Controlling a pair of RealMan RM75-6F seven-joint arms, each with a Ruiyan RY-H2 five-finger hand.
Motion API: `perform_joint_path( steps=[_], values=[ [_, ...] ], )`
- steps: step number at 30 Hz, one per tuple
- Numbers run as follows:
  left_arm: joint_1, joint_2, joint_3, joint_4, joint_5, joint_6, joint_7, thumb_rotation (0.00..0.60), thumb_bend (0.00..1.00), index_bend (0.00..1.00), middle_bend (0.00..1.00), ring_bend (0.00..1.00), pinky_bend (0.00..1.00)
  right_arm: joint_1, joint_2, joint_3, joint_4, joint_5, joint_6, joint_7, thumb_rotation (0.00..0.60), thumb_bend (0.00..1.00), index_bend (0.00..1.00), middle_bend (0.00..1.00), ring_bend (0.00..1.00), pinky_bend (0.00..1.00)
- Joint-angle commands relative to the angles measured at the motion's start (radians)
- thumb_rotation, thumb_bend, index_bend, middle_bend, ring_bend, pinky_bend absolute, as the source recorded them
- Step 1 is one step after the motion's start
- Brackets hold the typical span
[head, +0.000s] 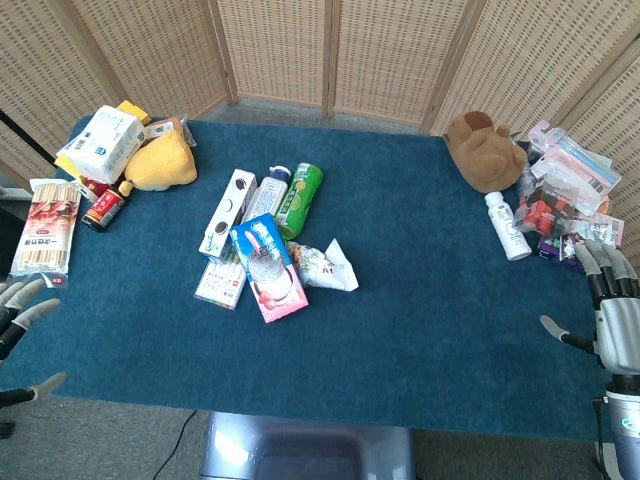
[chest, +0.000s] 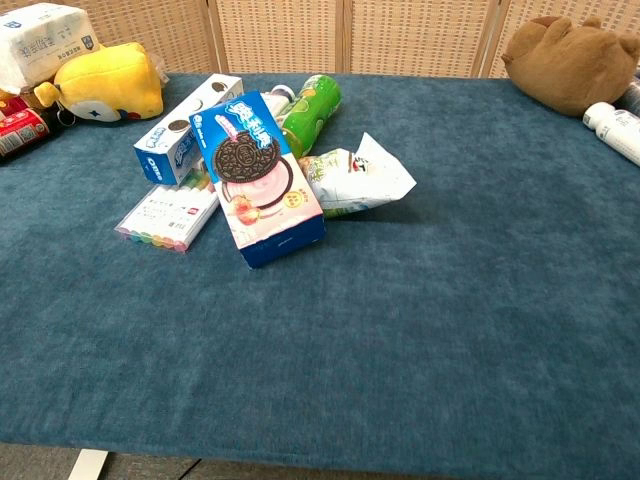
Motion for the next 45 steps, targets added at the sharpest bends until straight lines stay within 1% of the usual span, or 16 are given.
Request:
perform_joint_path(
  steps=[1,5,8,11,13,15,17,19,24,27,30,32,35,40,45],
  values=[
    [-0.004,-0.004,0.0,0.003,0.0,-0.009,0.005,0.6,0.0,0.19,0.0,0.0,0.0,-0.001,0.003,0.001,-0.004,0.003,-0.004,0.003,0.6,0.04,0.0,0.0,0.0,0.0],
    [-0.015,-0.014,-0.002,0.013,0.005,-0.025,0.023,0.6,0.0,0.19,0.0,0.0,0.0,-0.002,0.007,0.001,-0.014,0.002,-0.007,0.01,0.6,0.03,0.0,0.0,0.0,0.0],
    [-0.039,-0.034,-0.016,0.032,0.016,-0.039,0.026,0.6,0.0,0.17,0.0,0.0,0.0,-0.004,0.011,0.004,-0.023,0.002,-0.004,0.018,0.6,0.03,0.0,0.0,0.0,0.0],
    [-0.096,-0.057,-0.051,0.065,0.027,-0.078,0.042,0.6,0.0,0.12,0.0,0.0,0.0,-0.006,0.016,0.006,-0.031,0.005,-0.007,0.026,0.6,0.03,0.0,0.0,0.0,0.0],
    [-0.153,-0.07,-0.081,0.09,0.037,-0.124,0.066,0.6,0.0,0.06,0.0,0.0,0.0,-0.006,0.019,0.009,-0.035,0.009,-0.008,0.031,0.6,0.03,0.0,0.0,0.0,0.0],
    [-0.217,-0.08,-0.112,0.113,0.051,-0.183,0.107,0.6,0.0,0.01,0.0,0.0,0.0,-0.008,0.023,0.012,-0.039,0.013,-0.007,0.037,0.6,0.03,0.0,0.0,0.0,0.0],
    [-0.283,-0.091,-0.137,0.137,0.07,-0.246,0.155,0.6,0.0,0.0,0.0,0.0,0.0,-0.011,0.027,0.016,-0.044,0.017,-0.005,0.044,0.6,0.03,0.0,0.0,0.0,0.0],
    [-0.336,-0.096,-0.149,0.142,0.085,-0.314,0.202,0.6,0.0,0.0,0.0,0.0,0.0,-0.013,0.03,0.02,-0.049,0.02,-0.002,0.053,0.6,0.03,0.0,0.0,0.0,0.0],
    [-0.495,-0.117,-0.166,0.14,0.129,-0.527,0.326,0.6,0.0,0.0,0.0,0.0,0.0,-0.019,0.039,0.027,-0.058,0.025,0.005,0.079,0.6,0.03,0.0,0.0,0.0,0.0],
    [-0.587,-0.146,-0.185,0.15,0.156,-0.618,0.38,0.6,0.0,0.0,0.0,0.0,0.0,-0.023,0.045,0.032,-0.06,0.036,0.004,0.09,0.6,0.03,0.0,0.0,0.0,0.0],
    [-0.672,-0.179,-0.204,0.175,0.185,-0.686,0.43,0.6,0.0,0.0,0.0,0.0,0.0,-0.025,0.052,0.039,-0.065,0.045,0.001,0.11,0.6,0.03,0.0,0.0,0.0,0.0],
    [-0.714,-0.204,-0.209,0.194,0.191,-0.725,0.451,0.6,0.0,0.0,0.0,0.0,0.0,-0.026,0.055,0.042,-0.065,0.048,0.0,0.121,0.6,0.04,0.0,0.0,0.0,0.0],
    [-0.764,-0.261,-0.209,0.233,0.169,-0.784,0.472,0.6,0.0,0.0,0.0,0.0,0.0,-0.028,0.06,0.045,-0.066,0.053,-0.003,0.139,0.6,0.04,0.0,0.0,0.0,0.0],
    [-0.844,-0.367,-0.189,0.338,0.149,-0.862,0.481,0.6,0.0,0.0,0.0,0.0,0.0,-0.03,0.067,0.05,-0.07,0.058,-0.006,0.158,0.6,0.04,0.0,0.0,0.0,0.0],
    [-0.883,-0.435,-0.162,0.402,0.138,-0.872,0.465,0.6,0.0,0.0,0.0,0.0,0.0,-0.033,0.073,0.057,-0.072,0.069,-0.008,0.175,0.6,0.04,0.0,0.0,0.0,0.0]
  ],
)
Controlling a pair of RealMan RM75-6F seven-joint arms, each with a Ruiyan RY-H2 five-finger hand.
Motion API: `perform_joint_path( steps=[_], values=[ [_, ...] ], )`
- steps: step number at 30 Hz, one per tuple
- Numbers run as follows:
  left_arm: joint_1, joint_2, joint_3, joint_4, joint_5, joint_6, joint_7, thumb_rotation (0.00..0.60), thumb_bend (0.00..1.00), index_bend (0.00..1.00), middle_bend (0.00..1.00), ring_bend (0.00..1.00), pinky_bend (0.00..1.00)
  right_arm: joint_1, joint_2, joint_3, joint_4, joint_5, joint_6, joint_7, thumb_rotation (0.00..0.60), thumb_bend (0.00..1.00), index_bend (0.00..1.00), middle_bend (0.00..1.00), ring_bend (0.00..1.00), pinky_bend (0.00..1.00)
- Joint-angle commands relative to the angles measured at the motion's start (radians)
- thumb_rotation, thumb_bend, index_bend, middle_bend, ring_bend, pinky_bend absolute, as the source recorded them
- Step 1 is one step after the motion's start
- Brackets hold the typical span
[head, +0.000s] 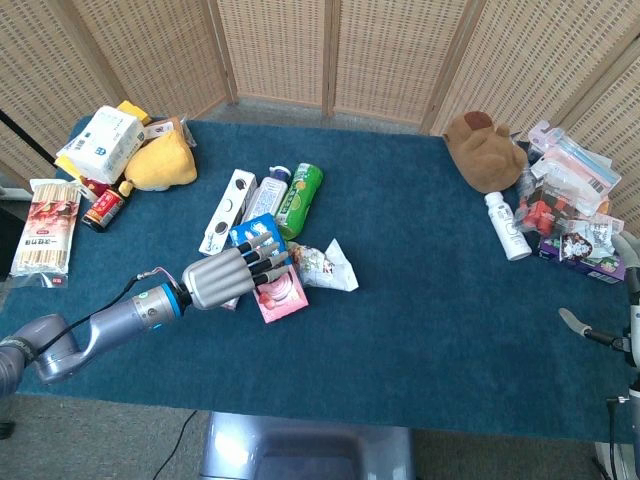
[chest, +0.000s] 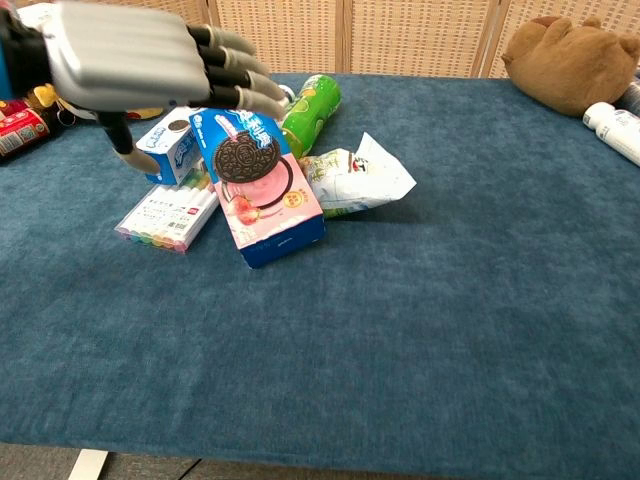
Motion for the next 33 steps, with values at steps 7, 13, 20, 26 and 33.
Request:
perform_joint_path(
  steps=[7,13,20,26,33],
  values=[
    [-0.055,-0.083,0.049,0.09,-0.026,-0.018,0.019,0.6,0.0,0.0,0.0,0.0,0.0,-0.004,0.012,0.01,0.002,0.02,-0.014,0.031,0.6,0.04,0.0,0.0,0.0,0.0],
    [-0.081,-0.12,0.063,0.114,-0.058,-0.043,0.041,0.6,0.0,0.0,0.0,0.0,0.0,-0.007,0.02,0.017,0.0,0.03,-0.017,0.049,0.6,0.04,0.0,0.0,0.0,0.0],
    [-0.1,-0.166,0.072,0.159,-0.098,-0.054,0.065,0.6,0.0,0.0,0.0,0.0,0.0,-0.009,0.027,0.022,0.001,0.039,-0.027,0.073,0.6,0.04,0.0,0.0,0.0,0.0],
    [-0.119,-0.205,0.079,0.197,-0.138,-0.088,0.101,0.6,0.0,0.0,0.0,0.0,0.0,-0.013,0.035,0.03,0.005,0.053,-0.035,0.099,0.6,0.04,0.0,0.0,0.0,0.0],
    [-0.14,-0.27,0.088,0.251,-0.149,-0.067,0.104,0.6,0.0,0.0,0.0,0.0,0.0,-0.015,0.039,0.031,0.007,0.045,-0.033,0.125,0.6,0.04,0.0,0.0,0.0,0.0]
  ],
)
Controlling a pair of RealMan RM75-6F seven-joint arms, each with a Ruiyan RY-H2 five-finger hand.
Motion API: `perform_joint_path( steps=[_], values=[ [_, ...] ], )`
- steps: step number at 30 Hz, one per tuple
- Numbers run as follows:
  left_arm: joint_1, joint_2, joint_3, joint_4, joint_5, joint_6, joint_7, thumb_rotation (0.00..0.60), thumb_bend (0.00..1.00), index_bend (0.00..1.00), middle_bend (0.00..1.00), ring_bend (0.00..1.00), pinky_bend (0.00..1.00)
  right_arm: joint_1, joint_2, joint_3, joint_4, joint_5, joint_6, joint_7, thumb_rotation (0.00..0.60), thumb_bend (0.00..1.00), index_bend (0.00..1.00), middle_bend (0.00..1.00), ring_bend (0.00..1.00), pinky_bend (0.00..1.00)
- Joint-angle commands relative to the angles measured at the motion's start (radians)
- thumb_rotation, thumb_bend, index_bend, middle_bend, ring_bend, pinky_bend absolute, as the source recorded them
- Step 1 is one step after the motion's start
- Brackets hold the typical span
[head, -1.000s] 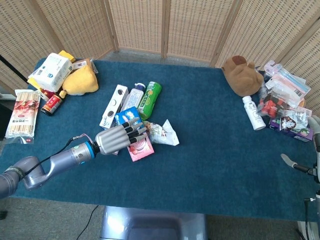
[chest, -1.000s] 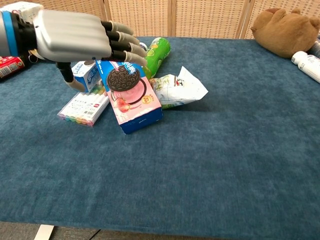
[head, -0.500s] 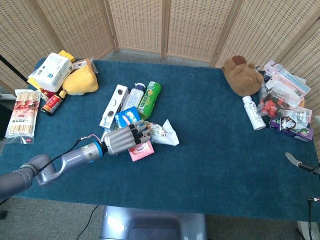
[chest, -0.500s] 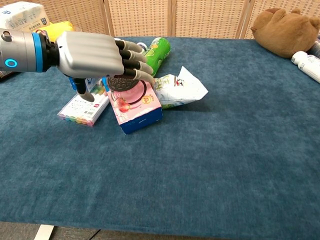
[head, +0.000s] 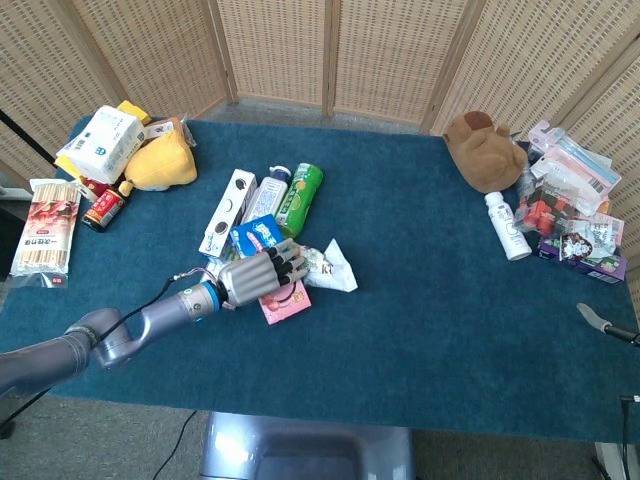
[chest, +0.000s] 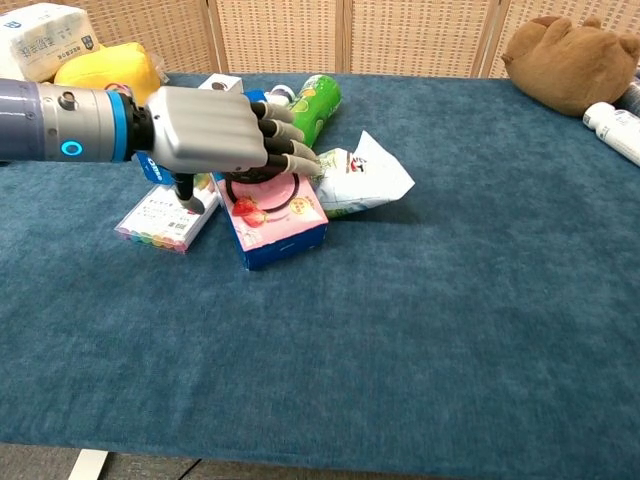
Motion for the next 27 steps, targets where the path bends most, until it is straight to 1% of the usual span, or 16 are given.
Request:
perform_joint_path(
  steps=[1,2,3,4,5,6,7,9,10,13,16,21,27],
  values=[
    [-0.012,-0.032,0.008,0.029,0.01,0.034,-0.011,0.6,0.0,0.02,0.0,0.01,0.08,-0.002,0.001,0.001,0.001,-0.003,0.002,0.01,0.6,0.04,0.0,0.0,0.0,0.0],
    [-0.016,-0.041,0.013,0.036,0.017,0.05,-0.023,0.6,0.0,0.07,0.03,0.07,0.18,-0.003,0.003,0.002,0.001,-0.003,0.003,0.016,0.6,0.04,0.0,0.0,0.0,0.0],
    [-0.018,-0.047,0.019,0.041,0.027,0.067,-0.036,0.6,0.0,0.18,0.14,0.21,0.4,-0.003,0.004,0.003,0.001,-0.003,0.004,0.02,0.6,0.04,0.0,0.0,0.0,0.0],
    [-0.022,-0.052,0.028,0.049,0.043,0.086,-0.046,0.6,0.0,0.34,0.34,0.45,0.68,-0.004,0.004,0.003,0.001,-0.004,0.005,0.023,0.6,0.04,0.0,0.0,0.0,0.0],
    [-0.027,-0.058,0.041,0.066,0.067,0.114,-0.059,0.6,0.0,0.45,0.48,0.59,0.81,-0.004,0.005,0.003,0.003,-0.005,0.006,0.026,0.6,0.04,0.0,0.0,0.0,0.0],
    [-0.028,-0.063,0.05,0.079,0.078,0.128,-0.068,0.6,0.0,0.58,0.65,0.75,0.93,-0.004,0.005,0.003,0.003,-0.006,0.006,0.028,0.6,0.04,0.0,0.0,0.0,0.0],
    [-0.03,-0.067,0.056,0.093,0.085,0.139,-0.073,0.6,0.0,0.7,0.77,0.87,0.99,-0.005,0.005,0.003,0.004,-0.007,0.006,0.03,0.6,0.04,0.0,0.0,0.0,0.0],
    [-0.029,-0.075,0.064,0.117,0.088,0.158,-0.082,0.6,0.0,0.79,0.86,0.95,1.0,-0.005,0.006,0.003,0.004,-0.009,0.007,0.032,0.6,0.04,0.0,0.0,0.0,0.0],
    [-0.027,-0.076,0.066,0.122,0.087,0.165,-0.085,0.6,0.0,0.81,0.89,0.97,1.0,-0.005,0.006,0.003,0.004,-0.01,0.007,0.033,0.6,0.04,0.0,0.0,0.0,0.0],
    [-0.025,-0.068,0.067,0.126,0.086,0.193,-0.085,0.6,0.0,0.84,0.91,0.99,1.0,-0.006,0.006,0.001,0.002,-0.014,0.007,0.033,0.6,0.04,0.0,0.0,0.0,0.0],
    [-0.023,-0.041,0.057,0.103,0.085,0.235,-0.08,0.6,0.0,0.85,0.92,0.99,1.0,-0.006,0.005,-0.001,0.0,-0.017,0.007,0.029,0.6,0.04,0.0,0.0,0.0,0.0],
    [-0.024,0.048,0.014,0.002,0.077,0.314,-0.062,0.6,0.0,0.85,0.92,0.99,1.0,-0.006,0.006,-0.003,-0.008,-0.024,0.01,0.027,0.6,0.04,0.0,0.0,0.0,0.0],
    [-0.018,0.178,-0.042,-0.156,0.049,0.359,-0.007,0.6,0.0,0.85,0.91,0.99,1.0,-0.009,0.01,-0.007,-0.019,-0.033,0.015,0.025,0.6,0.04,0.0,0.0,0.0,0.0]
  ],
)
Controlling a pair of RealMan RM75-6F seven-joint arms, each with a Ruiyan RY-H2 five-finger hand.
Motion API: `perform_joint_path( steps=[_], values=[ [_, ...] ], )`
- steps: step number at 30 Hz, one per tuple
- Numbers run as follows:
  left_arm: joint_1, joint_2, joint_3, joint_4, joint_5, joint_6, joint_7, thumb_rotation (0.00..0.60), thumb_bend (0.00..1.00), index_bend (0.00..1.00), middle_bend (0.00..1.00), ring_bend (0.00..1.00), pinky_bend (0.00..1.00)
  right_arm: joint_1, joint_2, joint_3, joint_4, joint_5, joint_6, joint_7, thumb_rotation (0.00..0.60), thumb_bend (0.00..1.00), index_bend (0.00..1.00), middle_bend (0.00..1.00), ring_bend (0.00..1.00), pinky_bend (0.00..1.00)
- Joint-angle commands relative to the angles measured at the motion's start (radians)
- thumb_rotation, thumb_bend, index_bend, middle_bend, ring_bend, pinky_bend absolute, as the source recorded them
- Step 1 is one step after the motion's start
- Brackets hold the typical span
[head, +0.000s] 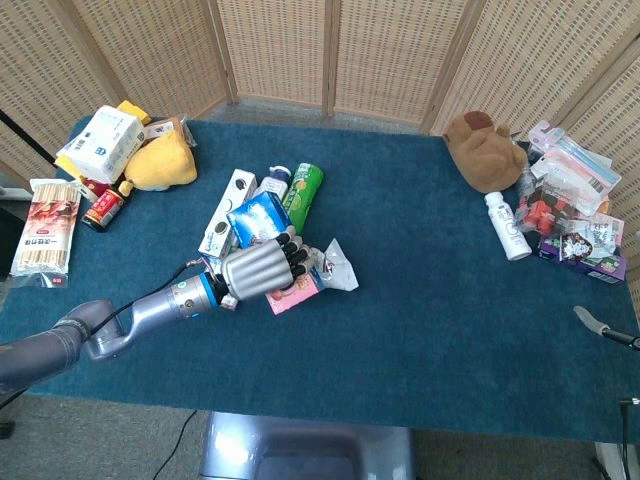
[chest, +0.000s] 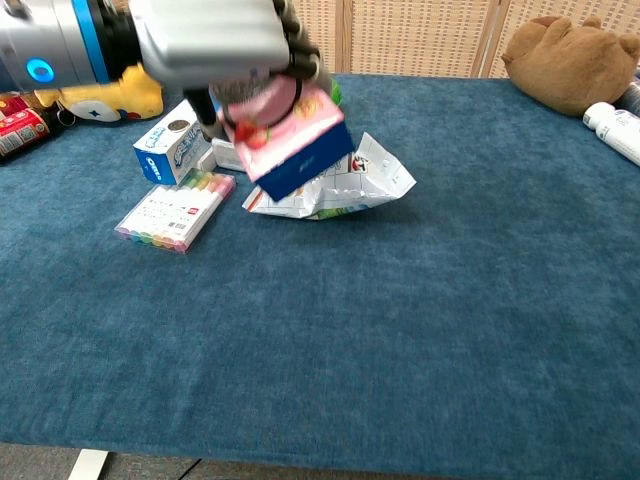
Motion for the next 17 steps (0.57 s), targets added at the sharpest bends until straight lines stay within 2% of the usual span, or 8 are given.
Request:
perform_joint_path(
  steps=[1,9,17],
  values=[
    [0.006,0.095,-0.044,-0.106,-0.024,0.031,0.047,0.6,0.0,0.85,0.91,0.99,1.0,-0.001,0.001,-0.002,-0.005,-0.005,0.002,-0.003,0.6,0.04,0.0,0.0,0.0,0.0],
    [0.025,0.219,-0.091,-0.244,-0.063,0.046,0.11,0.6,0.0,0.85,0.91,0.99,1.0,-0.001,0.001,-0.009,-0.015,-0.02,0.007,-0.015,0.6,0.04,0.0,0.0,0.0,0.0],
    [0.026,0.26,-0.114,-0.291,-0.078,0.038,0.129,0.6,0.0,0.85,0.91,0.99,1.0,0.001,0.0,-0.014,-0.019,-0.024,0.004,-0.021,0.6,0.04,0.0,0.0,0.0,0.0]
  ],
)
